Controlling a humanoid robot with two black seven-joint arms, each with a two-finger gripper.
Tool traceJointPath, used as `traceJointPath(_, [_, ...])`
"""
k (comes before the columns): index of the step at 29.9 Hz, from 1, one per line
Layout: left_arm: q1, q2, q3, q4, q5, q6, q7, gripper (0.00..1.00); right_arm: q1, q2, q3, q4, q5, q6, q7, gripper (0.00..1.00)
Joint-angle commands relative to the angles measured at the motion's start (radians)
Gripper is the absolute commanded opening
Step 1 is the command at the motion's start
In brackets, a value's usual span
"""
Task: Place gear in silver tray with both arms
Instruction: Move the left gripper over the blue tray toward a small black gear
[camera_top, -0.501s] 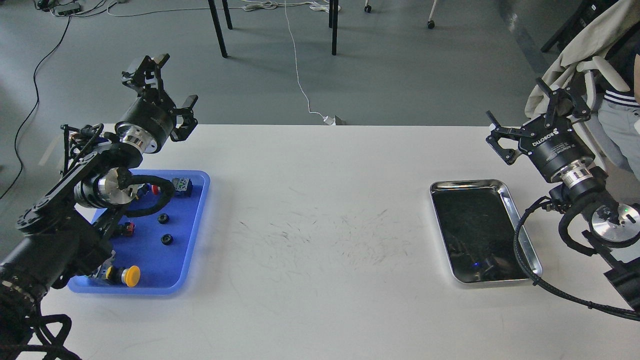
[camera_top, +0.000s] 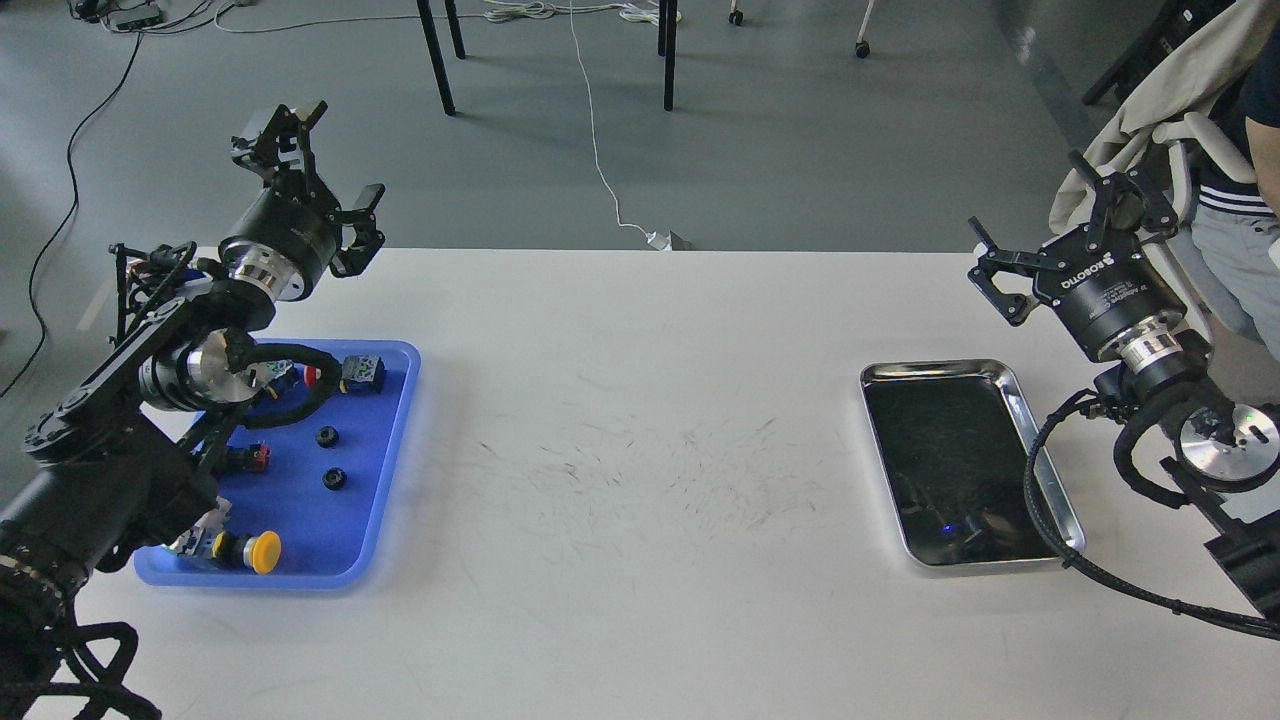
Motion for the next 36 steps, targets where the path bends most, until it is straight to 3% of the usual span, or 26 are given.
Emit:
traceJointPath(1, [0.009, 0.023, 0.003, -0.001, 0.005, -0.044, 0.005, 0.98, -0.002, -0.001, -0.001, 0.000, 0.000, 0.000, -0.001, 0.99])
traceJointPath(6, [0.015, 0.084, 0.070, -0.073, 0.017, -0.076, 0.002, 0.98, -0.005, -0.009, 0.022, -0.033, 0.000, 0.010, 0.000, 0.99])
traceJointPath(15, [0.015, 0.331, 0.195, -0.279, 0.115, -0.075, 0.002, 0.98, -0.010, -0.038, 0.021, -0.016, 0.002, 0.010, 0.000, 0.99])
traceJointPath(26, [0.021, 0.719, 0.425, -0.678, 0.575, -0.135, 0.005, 0.98, -0.008, -0.067, 0.033, -0.019, 0.002, 0.010, 0.012, 0.99])
traceJointPath(32, [0.025, 0.741, 0.508, -0.718, 0.968, -0.124, 0.023, 0.98, -0.010, -0.069, 0.048, -0.021, 0.000, 0.010, 0.014, 0.99])
traceJointPath(36, [0.032, 0.706, 0.577, -0.706, 1.192, -0.101, 0.011, 0.98, -0.010, -0.080, 0.055, -0.021, 0.000, 0.010, 0.015, 0.99])
